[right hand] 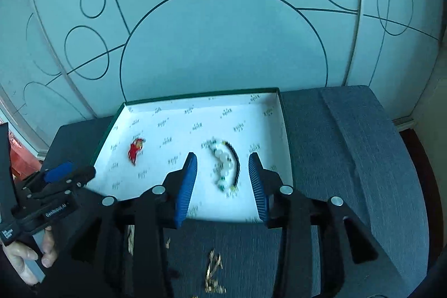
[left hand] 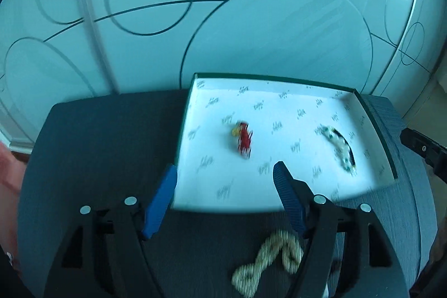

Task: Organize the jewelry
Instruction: 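Withdraw both open grippers from the box back over the table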

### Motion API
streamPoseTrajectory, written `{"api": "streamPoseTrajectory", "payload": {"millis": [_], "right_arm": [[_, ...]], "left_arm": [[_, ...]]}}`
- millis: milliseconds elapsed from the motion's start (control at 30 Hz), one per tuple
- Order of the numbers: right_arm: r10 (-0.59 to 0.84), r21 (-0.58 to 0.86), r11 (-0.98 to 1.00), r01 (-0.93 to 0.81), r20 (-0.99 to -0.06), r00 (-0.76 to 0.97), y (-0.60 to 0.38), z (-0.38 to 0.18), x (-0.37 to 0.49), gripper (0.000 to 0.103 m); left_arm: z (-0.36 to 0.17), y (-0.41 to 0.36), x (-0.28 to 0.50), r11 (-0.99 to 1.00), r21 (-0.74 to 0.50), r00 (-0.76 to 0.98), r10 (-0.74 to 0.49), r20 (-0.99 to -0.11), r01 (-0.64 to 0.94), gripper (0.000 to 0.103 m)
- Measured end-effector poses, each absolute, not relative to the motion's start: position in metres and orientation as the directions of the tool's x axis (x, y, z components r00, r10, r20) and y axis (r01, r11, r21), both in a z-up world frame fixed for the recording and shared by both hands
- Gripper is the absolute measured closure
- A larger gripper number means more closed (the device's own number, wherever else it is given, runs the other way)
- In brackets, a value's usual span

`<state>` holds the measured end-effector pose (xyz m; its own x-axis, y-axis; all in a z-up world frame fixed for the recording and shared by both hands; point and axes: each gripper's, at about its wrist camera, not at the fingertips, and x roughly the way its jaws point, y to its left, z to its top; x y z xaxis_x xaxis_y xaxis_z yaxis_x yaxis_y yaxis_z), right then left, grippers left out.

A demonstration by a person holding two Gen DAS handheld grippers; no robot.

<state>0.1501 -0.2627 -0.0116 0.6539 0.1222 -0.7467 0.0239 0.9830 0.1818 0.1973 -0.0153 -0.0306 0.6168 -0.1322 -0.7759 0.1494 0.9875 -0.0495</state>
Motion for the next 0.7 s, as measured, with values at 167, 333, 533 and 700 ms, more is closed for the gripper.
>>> {"api": "streamPoseTrajectory", "payload": {"millis": [167, 333, 533, 700], "right_arm": [[0.129, 0.178, 0.984, 0.019, -0.778, 0.616, -0.262, -0.023, 0.105, 0.065], [0.113, 0.15, 0.989, 0.014, -0.8, 0.59, -0.256, -0.04, 0.066, 0.065], [0.106, 0.124, 0.992, -0.007, -0.817, 0.567, -0.246, -0.057, 0.033, 0.065], [0.114, 0.126, 0.992, -0.016, -0.825, 0.553, -0.244, -0.065, 0.024, 0.065]], "left_arm": [[-0.031, 0.0, 0.154, 0.988, -0.072, 0.607, -0.139, -0.783, 0.134, 0.033], [-0.041, 0.01, 0.116, 0.989, -0.093, 0.595, -0.144, -0.791, 0.116, 0.033], [-0.063, 0.014, 0.08, 0.989, -0.104, 0.562, -0.146, -0.814, 0.106, 0.033], [-0.077, 0.013, 0.067, 0.989, -0.109, 0.538, -0.148, -0.83, 0.105, 0.033]]}}
